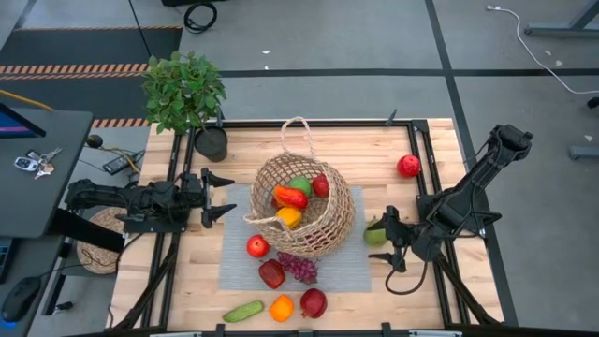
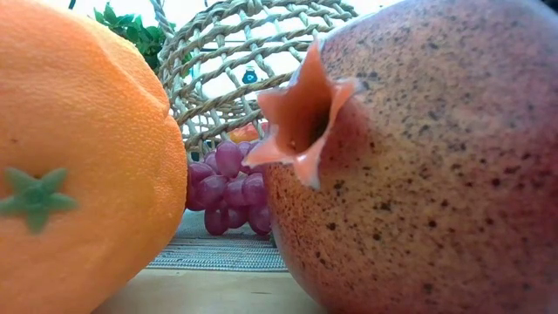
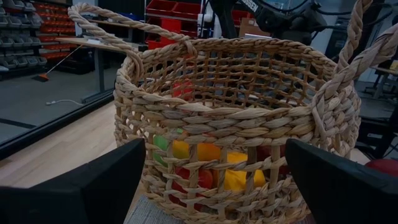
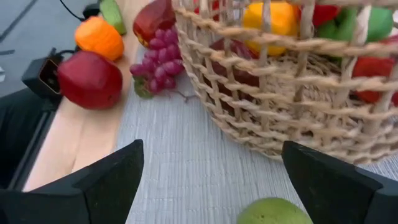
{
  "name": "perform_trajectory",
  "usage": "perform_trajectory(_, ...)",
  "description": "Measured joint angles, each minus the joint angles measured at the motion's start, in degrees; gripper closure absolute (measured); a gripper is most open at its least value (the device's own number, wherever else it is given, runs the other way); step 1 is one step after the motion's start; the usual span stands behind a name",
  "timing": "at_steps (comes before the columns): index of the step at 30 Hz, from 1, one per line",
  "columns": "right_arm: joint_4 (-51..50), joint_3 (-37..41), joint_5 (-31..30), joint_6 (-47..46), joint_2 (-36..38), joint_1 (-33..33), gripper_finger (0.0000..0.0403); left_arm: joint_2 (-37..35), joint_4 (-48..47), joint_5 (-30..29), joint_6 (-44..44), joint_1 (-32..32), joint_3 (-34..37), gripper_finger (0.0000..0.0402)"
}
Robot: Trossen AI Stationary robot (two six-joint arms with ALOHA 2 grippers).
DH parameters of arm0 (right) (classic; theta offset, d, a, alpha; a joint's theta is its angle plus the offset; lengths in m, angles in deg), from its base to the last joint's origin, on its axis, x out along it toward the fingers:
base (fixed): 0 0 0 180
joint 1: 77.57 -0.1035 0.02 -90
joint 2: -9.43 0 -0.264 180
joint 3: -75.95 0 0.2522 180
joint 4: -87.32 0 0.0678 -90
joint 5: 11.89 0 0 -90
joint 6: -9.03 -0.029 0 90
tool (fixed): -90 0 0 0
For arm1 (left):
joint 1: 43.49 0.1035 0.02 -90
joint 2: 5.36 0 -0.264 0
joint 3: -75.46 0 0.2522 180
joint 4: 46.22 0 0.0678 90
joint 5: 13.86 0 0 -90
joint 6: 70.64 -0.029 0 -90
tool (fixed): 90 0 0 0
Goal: Build produce basket
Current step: Put the pear into the basket
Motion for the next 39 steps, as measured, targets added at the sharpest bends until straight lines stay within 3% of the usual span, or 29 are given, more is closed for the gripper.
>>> perform_trajectory(15,-1.7,0.0,-5.1,2.8,-5.7,0.6,0.0018,0.0,0.0,0.0,0.0,0.0,0.0,0.0010)
perform_trajectory(25,-9.3,0.0,-6.7,-4.4,-5.7,3.3,0.0018,0.0,0.0,0.0,0.0,0.0,0.0,0.0010)
perform_trajectory(39,-12.5,0.0,-3.6,-5.5,-5.6,7.8,0.0004,0.0,0.0,0.0,0.0,0.0,0.0,0.0010)
